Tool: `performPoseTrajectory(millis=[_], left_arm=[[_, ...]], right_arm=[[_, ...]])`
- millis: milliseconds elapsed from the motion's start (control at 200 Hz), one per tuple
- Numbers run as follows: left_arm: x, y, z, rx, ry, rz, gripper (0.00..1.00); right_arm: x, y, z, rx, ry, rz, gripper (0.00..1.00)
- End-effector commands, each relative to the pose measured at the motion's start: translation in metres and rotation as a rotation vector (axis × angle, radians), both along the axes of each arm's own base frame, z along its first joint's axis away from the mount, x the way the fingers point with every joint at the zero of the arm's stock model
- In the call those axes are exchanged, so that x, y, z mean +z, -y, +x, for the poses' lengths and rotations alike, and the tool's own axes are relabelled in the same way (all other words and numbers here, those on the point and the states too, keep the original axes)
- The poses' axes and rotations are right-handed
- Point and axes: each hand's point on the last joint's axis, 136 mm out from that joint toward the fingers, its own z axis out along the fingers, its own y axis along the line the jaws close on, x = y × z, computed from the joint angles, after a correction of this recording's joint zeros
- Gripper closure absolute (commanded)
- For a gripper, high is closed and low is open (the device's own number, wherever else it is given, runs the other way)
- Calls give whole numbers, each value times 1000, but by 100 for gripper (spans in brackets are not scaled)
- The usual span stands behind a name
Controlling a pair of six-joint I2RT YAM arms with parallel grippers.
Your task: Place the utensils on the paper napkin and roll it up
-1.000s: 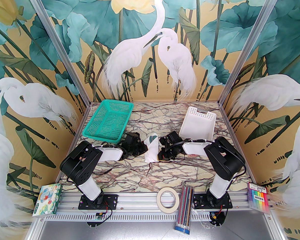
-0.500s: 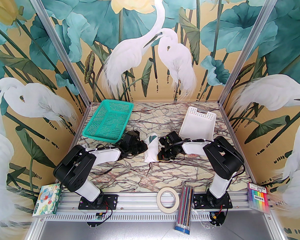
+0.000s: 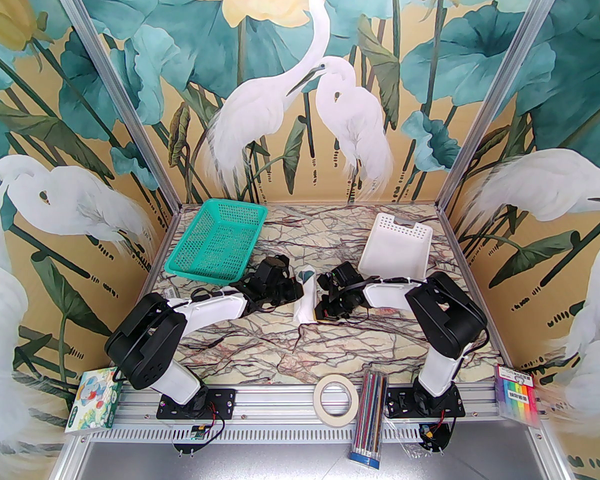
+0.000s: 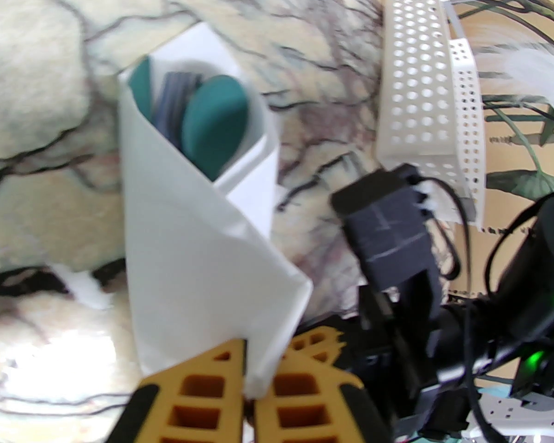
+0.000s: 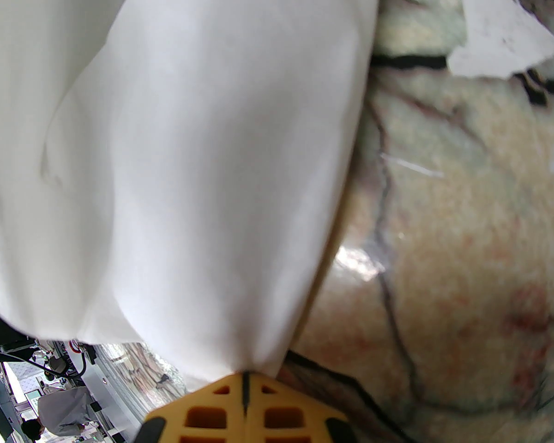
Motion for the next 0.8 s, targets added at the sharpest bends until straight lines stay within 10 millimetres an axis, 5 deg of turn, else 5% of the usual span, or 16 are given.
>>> performPoseTrajectory(millis=[0, 305, 520, 795], left_arm=[[-2, -8, -1, 15, 13, 39, 89], [8, -5, -3, -10, 46, 15, 89], [-8, 12, -5, -63, 3, -46, 89], [-48, 0, -9, -26, -76, 43, 89]], right_arm=[[-21, 12, -5, -4, -21, -98, 95], [-21, 11, -5, 0, -22, -98, 96], [-20, 11, -4, 1, -20, -96, 95], [-6, 4, 1, 4, 1, -61, 95]])
